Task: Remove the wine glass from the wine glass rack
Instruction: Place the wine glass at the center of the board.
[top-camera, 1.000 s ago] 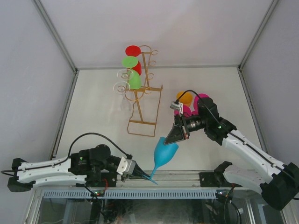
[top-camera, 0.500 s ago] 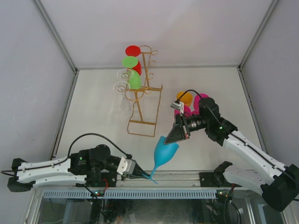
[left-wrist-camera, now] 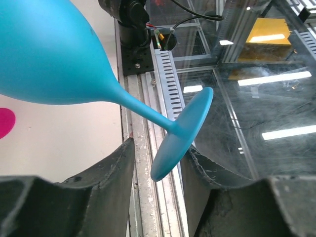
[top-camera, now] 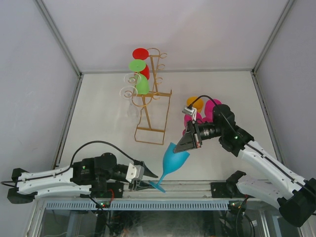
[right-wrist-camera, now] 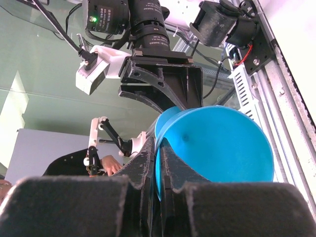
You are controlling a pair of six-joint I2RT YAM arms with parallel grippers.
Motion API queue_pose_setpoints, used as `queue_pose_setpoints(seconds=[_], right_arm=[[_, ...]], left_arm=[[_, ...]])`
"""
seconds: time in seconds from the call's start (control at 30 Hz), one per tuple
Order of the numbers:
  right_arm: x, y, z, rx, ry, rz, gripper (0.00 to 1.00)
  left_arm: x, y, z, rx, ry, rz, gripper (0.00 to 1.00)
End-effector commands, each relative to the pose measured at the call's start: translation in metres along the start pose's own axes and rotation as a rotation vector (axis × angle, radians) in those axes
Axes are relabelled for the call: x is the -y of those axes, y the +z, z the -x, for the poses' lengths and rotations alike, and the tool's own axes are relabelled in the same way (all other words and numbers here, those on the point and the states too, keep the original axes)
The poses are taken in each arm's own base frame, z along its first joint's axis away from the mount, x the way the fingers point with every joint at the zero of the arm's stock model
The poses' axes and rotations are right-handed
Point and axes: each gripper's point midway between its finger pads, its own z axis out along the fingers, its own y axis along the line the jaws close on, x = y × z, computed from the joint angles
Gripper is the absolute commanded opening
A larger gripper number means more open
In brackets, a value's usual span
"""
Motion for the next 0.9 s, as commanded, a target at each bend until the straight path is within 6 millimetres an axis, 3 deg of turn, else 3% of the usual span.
queue_pose_setpoints(seconds=[0.0,0.2,0.53,0.67,0.87], right_arm=[[-0.020,-0.003,0.007,0.045,-0.110,0.013,0.00],[-0.020,-0.005,0.007,0.071,-0.128,-0.006,0.00],[-0.009,-0.013,0.016,0.192,-0.170,-0.120,0.00],[0.009,-0.026,0.023,0.275,-0.200,-0.299,0.00],[0.030,-0.053,0.023,0.363,-0.283,-0.560,0.00]], left_arm=[[-0.008,-0.007,0.035,0.085,0.038,0.052,0.49],[-0.008,-0.008,0.034,0.090,0.035,0.051,0.54],[-0.013,-0.015,0.042,0.138,0.017,0.101,0.74],[-0.029,-0.023,0.043,0.165,-0.013,0.208,0.89],[-0.059,-0.036,0.044,0.227,-0.112,0.404,0.93]])
